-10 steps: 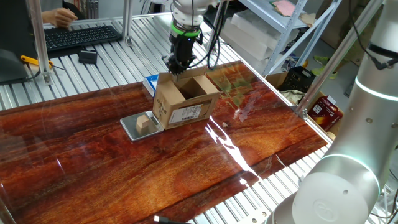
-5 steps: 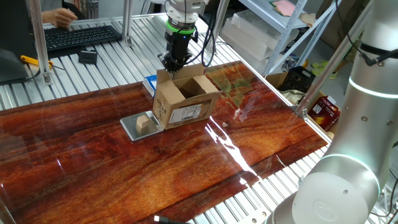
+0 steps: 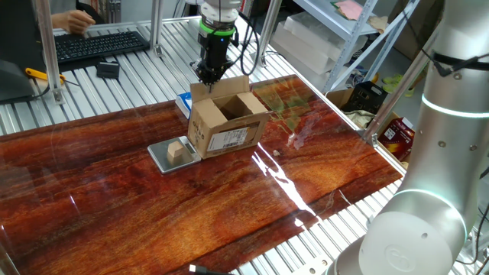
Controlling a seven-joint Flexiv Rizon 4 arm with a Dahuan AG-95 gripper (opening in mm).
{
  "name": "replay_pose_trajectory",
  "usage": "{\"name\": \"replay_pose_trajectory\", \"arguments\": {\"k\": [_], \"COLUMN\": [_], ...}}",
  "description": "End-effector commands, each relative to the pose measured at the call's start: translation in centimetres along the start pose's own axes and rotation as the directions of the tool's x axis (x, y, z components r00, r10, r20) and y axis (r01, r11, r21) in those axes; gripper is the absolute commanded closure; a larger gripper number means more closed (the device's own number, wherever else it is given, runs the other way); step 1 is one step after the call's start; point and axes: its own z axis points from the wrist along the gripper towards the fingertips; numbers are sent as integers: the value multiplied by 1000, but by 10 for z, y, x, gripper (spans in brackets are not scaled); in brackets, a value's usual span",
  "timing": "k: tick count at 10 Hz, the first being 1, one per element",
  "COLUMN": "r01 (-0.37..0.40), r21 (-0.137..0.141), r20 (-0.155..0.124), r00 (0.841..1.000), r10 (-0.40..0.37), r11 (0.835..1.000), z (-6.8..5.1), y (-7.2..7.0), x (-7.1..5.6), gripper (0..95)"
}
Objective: Open a box
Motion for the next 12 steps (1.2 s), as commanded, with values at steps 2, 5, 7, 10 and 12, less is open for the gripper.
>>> {"name": "replay_pose_trajectory", "arguments": {"k": [2, 5, 7, 10, 12], "r01": [-5, -15, -22, -32, -34], "r21": [0, -4, -10, -17, -19], "r20": [4, 12, 20, 29, 32], "r00": [1000, 1000, 1000, 999, 999], "r10": [5, 15, 23, 32, 35], "r11": [1000, 1000, 1000, 999, 999], "z": [4, 10, 14, 21, 23], "y": [1, 4, 7, 10, 10], "x": [0, -1, -2, -3, -4], "gripper": [950, 950, 950, 950, 950]}}
